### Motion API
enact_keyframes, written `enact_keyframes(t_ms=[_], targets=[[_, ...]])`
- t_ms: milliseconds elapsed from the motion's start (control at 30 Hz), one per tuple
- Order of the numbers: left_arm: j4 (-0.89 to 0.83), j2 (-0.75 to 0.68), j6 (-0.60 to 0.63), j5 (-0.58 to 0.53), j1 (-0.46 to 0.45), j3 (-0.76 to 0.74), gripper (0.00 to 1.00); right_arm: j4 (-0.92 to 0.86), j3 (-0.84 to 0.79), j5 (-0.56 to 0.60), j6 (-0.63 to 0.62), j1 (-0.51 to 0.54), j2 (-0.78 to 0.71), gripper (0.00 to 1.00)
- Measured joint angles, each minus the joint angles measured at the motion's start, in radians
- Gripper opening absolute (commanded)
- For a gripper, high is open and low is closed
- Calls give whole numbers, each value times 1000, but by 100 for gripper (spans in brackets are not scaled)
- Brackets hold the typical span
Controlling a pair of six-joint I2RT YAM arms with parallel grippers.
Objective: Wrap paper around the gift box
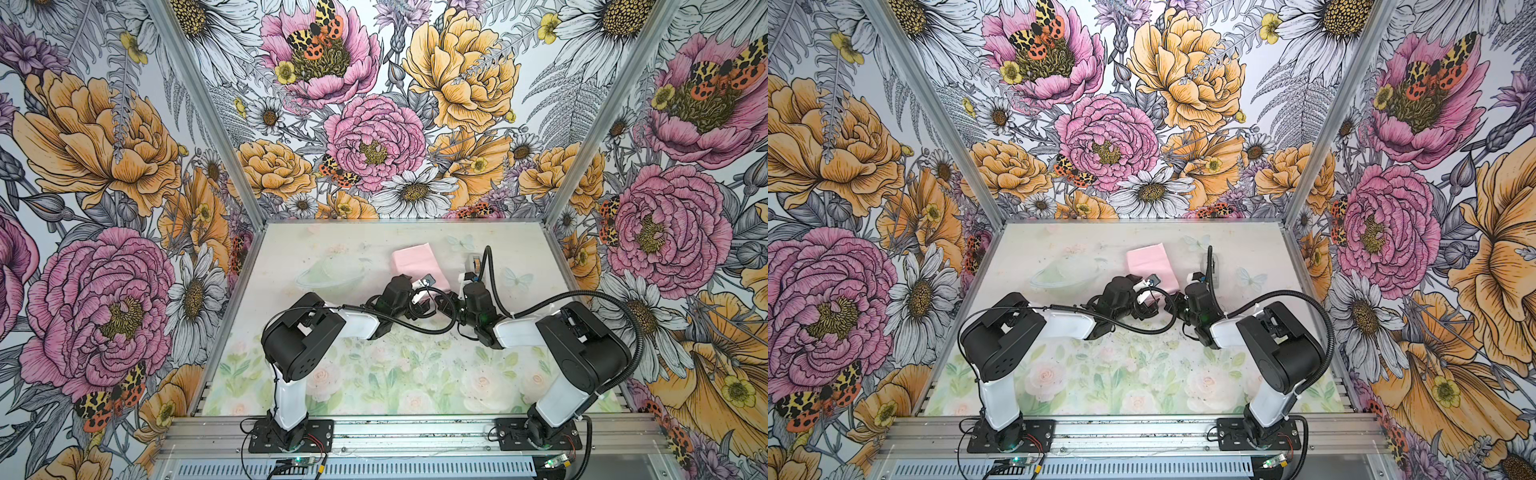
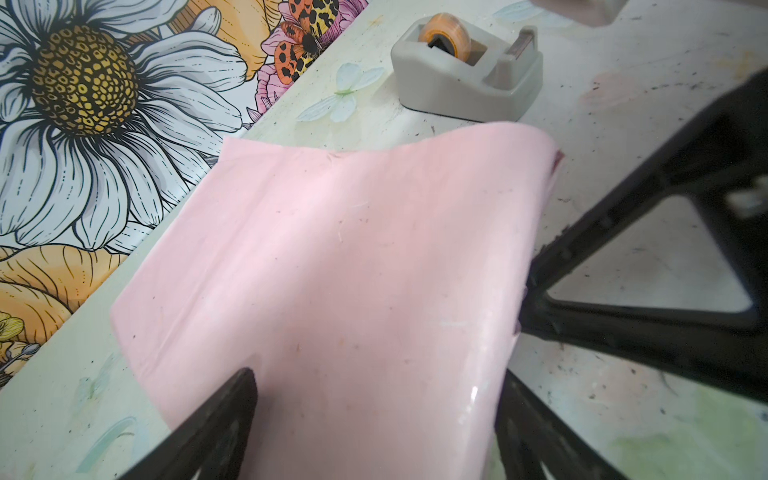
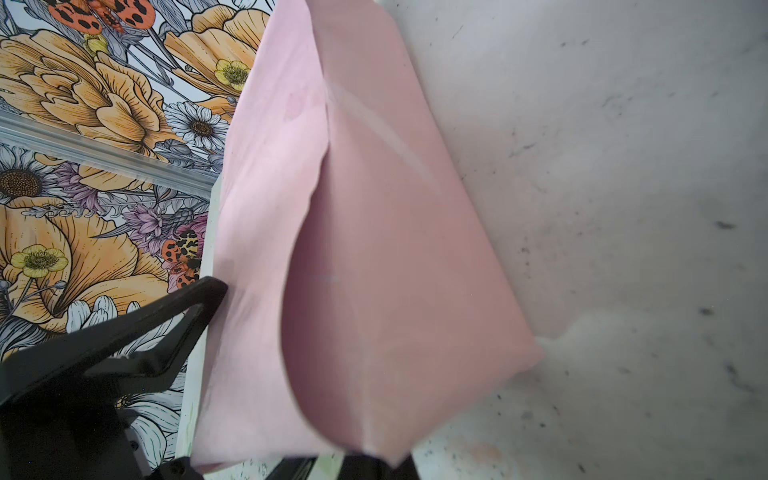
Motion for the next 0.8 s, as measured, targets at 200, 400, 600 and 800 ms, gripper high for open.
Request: enact_keyframes(t_ms=[200,400,600,800], targets=[[10,3,-7,-11,-1,-1,83,-7,0,0,0,0,-16,6],[19,7,-12,-14,-1,-1,82,-40,-41,2,-15,-7,-151,10],[23,7,-22,-14,-1,-2,82,-188,-70,-1,-71,-85,-369,13],[25,7,-27,-14,-1,-2,82,-426,-18,-76,-212,-278,-493,16]])
